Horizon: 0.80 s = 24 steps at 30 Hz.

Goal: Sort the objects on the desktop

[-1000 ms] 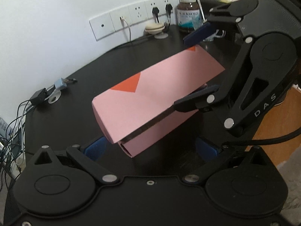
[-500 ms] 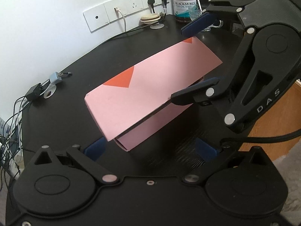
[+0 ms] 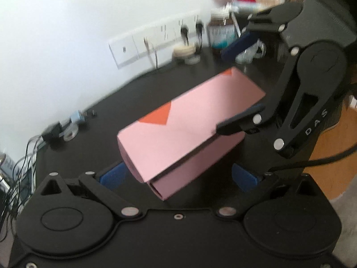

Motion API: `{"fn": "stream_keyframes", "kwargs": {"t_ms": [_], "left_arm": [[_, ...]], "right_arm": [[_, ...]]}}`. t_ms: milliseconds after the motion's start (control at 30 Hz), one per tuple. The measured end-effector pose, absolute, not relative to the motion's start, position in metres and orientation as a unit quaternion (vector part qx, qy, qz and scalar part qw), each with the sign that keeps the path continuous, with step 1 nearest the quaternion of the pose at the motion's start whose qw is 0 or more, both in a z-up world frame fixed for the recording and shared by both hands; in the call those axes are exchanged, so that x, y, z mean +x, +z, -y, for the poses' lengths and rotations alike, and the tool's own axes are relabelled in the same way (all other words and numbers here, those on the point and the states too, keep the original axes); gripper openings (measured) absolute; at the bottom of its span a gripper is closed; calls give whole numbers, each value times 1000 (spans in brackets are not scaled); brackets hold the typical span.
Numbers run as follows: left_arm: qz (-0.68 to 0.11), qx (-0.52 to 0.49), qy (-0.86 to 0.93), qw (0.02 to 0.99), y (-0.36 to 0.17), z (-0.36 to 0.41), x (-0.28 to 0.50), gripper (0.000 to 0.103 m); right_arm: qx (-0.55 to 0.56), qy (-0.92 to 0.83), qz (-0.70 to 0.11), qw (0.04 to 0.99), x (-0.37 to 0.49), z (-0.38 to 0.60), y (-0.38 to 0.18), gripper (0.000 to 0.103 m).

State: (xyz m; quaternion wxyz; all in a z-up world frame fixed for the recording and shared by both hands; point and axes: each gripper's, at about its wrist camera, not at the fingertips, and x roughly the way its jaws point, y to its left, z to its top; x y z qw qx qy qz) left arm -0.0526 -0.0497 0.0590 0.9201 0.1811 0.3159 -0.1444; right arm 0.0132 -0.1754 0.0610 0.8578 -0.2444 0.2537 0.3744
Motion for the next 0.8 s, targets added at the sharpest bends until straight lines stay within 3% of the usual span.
{"fn": "stream_keyframes", "kwargs": {"t_ms": [467, 800], "left_arm": [[-298, 104, -165, 934, 51, 28, -39, 103], [-290, 98, -197, 931, 55, 24, -43, 103]], "right_arm": [[-335, 362, -217, 842, 1, 163, 39, 102], [-266, 383, -267, 843, 18, 170, 49, 96]]}}
